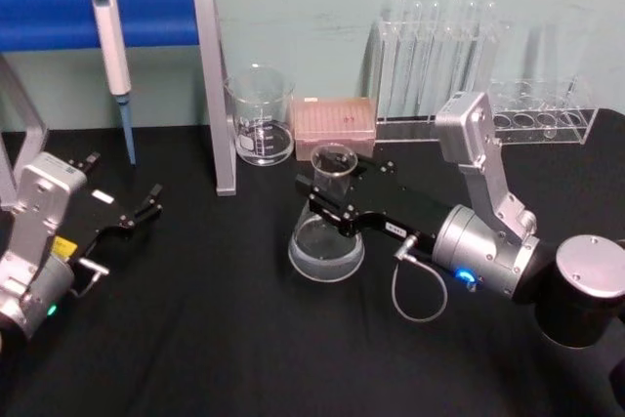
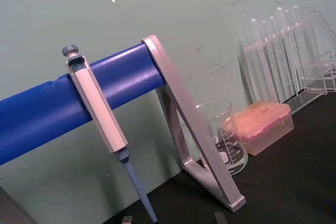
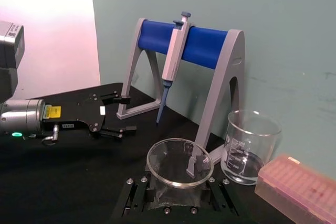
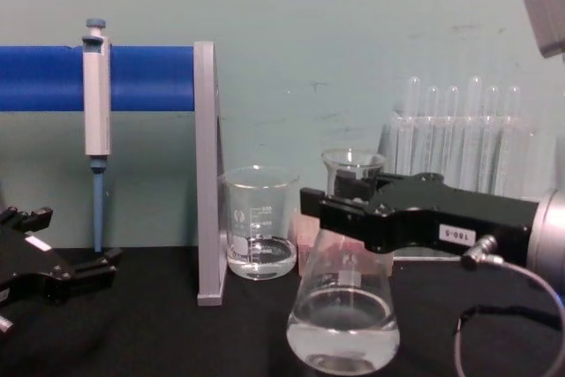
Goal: Grasp the erlenmeyer flask with one hand, shake it three times, then place it back.
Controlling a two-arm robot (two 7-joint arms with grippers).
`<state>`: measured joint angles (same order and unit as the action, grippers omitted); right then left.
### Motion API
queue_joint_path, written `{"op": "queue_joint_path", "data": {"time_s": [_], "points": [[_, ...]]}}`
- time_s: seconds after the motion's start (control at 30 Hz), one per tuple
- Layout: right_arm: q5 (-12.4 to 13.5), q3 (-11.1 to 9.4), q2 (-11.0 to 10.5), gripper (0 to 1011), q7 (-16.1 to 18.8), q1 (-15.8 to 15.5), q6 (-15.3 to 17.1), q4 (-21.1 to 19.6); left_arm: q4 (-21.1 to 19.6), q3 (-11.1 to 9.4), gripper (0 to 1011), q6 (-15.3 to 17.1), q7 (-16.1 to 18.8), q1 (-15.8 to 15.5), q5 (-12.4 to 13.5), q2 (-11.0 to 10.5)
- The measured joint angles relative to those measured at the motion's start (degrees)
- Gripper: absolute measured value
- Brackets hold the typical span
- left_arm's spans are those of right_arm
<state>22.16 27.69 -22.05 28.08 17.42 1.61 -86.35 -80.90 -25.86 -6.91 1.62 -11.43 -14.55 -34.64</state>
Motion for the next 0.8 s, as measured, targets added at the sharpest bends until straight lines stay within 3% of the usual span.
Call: {"op": "queue_joint_path", "data": {"time_s": [0.8], "points": [[-0.3, 0.7, 1.0, 456, 1.3, 0.4, -1.9, 4.8, 0.0, 0.0, 1001, 0.0, 0.0, 0.0, 0.0, 0.0]]}}
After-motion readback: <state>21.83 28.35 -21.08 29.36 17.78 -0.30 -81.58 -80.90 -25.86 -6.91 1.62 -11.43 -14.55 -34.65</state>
